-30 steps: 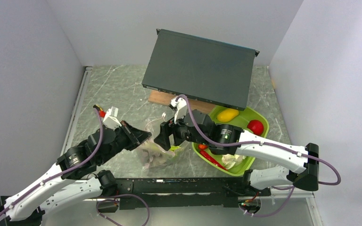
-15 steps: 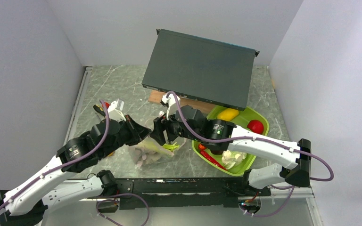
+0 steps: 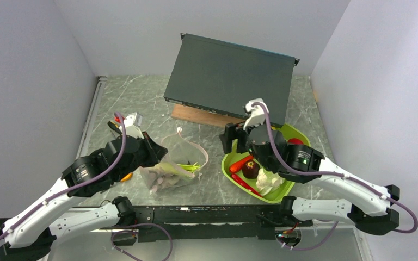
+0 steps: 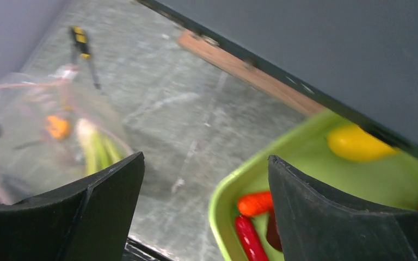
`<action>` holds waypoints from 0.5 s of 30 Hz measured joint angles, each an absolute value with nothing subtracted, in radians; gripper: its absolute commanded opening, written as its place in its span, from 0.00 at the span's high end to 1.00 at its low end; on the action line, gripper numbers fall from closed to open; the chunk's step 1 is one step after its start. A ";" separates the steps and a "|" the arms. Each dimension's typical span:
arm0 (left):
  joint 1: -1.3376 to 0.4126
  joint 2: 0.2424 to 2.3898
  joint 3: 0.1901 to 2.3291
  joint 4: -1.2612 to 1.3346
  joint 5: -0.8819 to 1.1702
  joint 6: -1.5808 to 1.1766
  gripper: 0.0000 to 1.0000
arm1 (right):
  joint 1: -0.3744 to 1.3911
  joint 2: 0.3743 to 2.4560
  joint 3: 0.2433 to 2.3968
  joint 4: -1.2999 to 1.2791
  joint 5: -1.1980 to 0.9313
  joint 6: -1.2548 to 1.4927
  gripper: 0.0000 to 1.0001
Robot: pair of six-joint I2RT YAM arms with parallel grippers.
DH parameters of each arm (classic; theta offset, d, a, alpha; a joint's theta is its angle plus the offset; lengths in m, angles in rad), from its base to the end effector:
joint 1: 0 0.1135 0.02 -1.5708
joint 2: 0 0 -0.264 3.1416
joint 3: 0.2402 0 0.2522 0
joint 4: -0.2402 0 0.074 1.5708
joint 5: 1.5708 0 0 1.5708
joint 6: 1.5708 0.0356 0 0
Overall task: Place the food in the zip-top bag and seal the zipper
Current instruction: Pick up the fake fruit from the bin.
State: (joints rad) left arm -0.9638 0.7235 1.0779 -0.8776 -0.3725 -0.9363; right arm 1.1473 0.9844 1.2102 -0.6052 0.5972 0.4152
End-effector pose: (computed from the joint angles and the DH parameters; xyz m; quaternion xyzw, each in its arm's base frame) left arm 0.0813 -0.0944 0.3760 -0.0809 0.8521 -0.3066 0.4163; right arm 0.0985 0.1698 0.4084 -0.1290 0.7978 0.2047 0.5522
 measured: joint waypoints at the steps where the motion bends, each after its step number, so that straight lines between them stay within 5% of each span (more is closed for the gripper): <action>1: -0.963 0.722 1.078 -0.882 -0.375 -0.936 1.00 | 1.133 0.965 1.188 -0.636 0.620 0.446 0.13; 15: -0.964 0.735 1.075 -0.899 -0.392 -0.937 1.00 | 1.034 0.840 0.888 -0.888 0.496 0.780 0.12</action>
State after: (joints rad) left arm -0.9638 0.7353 1.0748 -0.8986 -0.3916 -0.9371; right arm 1.0344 0.8398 0.8875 -0.8879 0.4961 0.7795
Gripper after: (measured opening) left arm 0.012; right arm 0.848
